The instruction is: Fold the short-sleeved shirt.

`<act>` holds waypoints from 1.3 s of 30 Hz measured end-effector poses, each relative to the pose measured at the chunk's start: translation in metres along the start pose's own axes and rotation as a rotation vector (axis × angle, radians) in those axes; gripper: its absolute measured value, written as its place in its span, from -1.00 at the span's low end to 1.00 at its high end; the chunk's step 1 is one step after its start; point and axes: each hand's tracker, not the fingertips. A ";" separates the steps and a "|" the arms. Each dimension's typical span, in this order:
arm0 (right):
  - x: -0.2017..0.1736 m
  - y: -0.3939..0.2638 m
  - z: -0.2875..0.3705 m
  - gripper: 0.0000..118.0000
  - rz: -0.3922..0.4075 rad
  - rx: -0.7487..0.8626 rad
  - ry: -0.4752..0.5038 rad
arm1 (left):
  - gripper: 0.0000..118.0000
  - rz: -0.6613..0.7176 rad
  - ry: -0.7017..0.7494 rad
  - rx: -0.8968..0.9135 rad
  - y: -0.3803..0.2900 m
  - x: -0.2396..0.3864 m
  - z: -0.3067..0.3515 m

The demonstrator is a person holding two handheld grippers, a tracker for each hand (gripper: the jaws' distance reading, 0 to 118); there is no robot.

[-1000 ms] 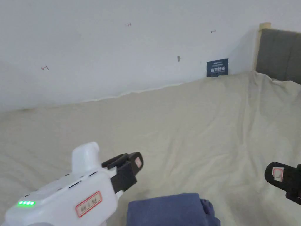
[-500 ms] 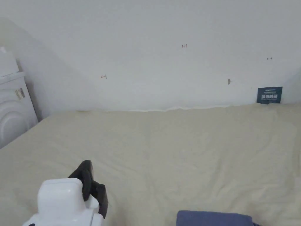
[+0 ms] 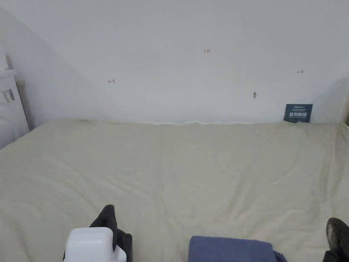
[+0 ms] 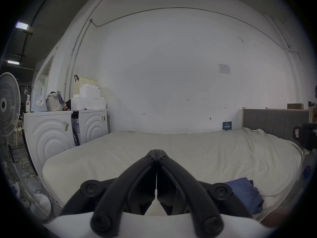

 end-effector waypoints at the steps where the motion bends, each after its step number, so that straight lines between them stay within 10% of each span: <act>1: 0.003 0.001 0.000 -0.99 -0.005 -0.002 -0.005 | -0.99 -0.006 -0.002 0.002 0.000 0.001 -0.001; 13: 0.036 0.112 -0.044 -0.99 0.063 0.144 0.085 | -0.99 -0.028 -0.050 0.036 0.035 -0.009 -0.004; 17: 0.014 0.109 -0.106 -0.99 0.127 -0.177 0.318 | -0.99 0.015 -0.098 -0.010 0.033 -0.015 -0.013; 21: -0.013 0.018 -0.186 -0.99 0.086 -0.858 0.510 | -0.99 -0.003 -0.109 -0.096 0.018 -0.016 -0.021; 28: 0.007 -0.125 -0.231 -0.99 -0.240 -1.210 0.599 | -0.99 0.057 -0.367 -0.465 -0.012 -0.021 -0.063; 33: 0.064 -0.176 -0.247 -0.99 -0.819 -1.254 0.686 | -0.99 0.317 -0.664 -0.851 -0.046 -0.017 -0.130; 35: 0.077 -0.185 -0.242 -0.99 -0.905 -1.247 0.666 | -0.97 0.438 -0.721 -0.973 -0.062 -0.009 -0.155; 37: 0.083 -0.187 -0.237 -0.99 -0.875 -1.227 0.685 | -0.78 0.432 -0.778 -1.051 -0.076 0.003 -0.179; 39: 0.084 -0.183 -0.233 -0.99 -0.840 -1.214 0.697 | 0.28 0.421 -0.837 -1.105 -0.088 0.020 -0.200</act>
